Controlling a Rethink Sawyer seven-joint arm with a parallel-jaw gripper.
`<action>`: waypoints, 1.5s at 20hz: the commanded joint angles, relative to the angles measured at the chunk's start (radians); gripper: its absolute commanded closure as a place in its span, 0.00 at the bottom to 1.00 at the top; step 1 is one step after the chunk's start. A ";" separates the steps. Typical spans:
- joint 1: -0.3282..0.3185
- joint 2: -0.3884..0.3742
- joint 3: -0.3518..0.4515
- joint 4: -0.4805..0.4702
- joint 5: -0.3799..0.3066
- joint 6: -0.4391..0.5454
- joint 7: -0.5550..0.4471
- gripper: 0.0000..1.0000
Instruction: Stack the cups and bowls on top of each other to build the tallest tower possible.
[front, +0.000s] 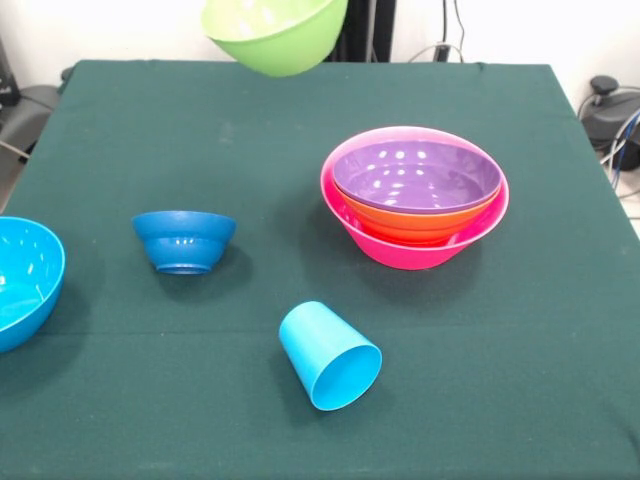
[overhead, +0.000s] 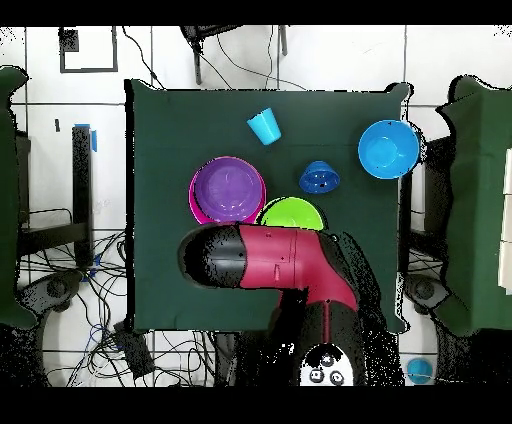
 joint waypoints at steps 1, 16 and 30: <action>0.019 0.083 0.016 -0.044 0.017 0.086 0.177 1.00; 0.029 0.157 0.032 -0.080 0.029 0.019 0.221 1.00; 0.077 0.191 0.038 -0.091 0.085 0.003 0.284 1.00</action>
